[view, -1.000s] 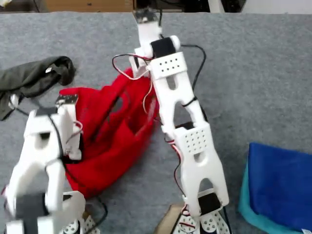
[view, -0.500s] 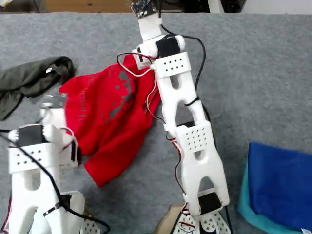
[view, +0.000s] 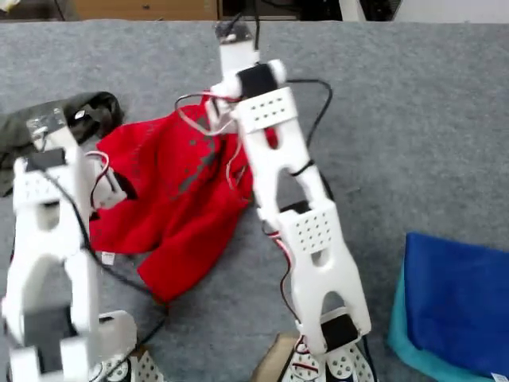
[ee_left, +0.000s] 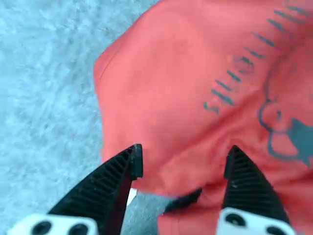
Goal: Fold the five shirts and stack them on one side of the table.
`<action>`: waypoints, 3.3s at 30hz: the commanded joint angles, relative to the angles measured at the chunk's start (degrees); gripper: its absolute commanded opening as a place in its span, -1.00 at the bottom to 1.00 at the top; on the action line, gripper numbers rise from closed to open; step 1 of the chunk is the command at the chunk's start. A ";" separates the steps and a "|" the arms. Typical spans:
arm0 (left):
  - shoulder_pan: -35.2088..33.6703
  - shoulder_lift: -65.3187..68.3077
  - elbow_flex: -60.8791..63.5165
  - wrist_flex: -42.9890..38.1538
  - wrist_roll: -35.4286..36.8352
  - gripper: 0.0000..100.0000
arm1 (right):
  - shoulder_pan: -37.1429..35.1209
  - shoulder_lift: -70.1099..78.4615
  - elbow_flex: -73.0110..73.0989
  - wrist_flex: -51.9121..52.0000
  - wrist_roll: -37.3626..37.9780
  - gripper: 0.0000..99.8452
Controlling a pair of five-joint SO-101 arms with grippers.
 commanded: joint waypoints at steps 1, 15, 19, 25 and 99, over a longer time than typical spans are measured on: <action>-0.70 11.65 -10.29 -0.09 0.62 -0.48 | -4.35 -4.35 6.90 0.35 -6.86 -0.56; -1.32 17.98 -18.64 1.23 -5.27 -0.48 | 0.48 -4.35 24.57 -0.97 -3.16 -0.94; -1.23 18.07 -17.67 1.23 -5.36 -0.48 | 1.45 -5.23 26.24 1.23 -1.32 -0.96; 0.26 17.54 -12.48 1.14 -9.14 -0.50 | 4.18 -11.21 37.23 1.23 3.43 -0.99; 8.09 44.09 -36.31 25.14 -6.42 -0.96 | 6.46 22.81 -23.25 -5.71 12.66 -0.60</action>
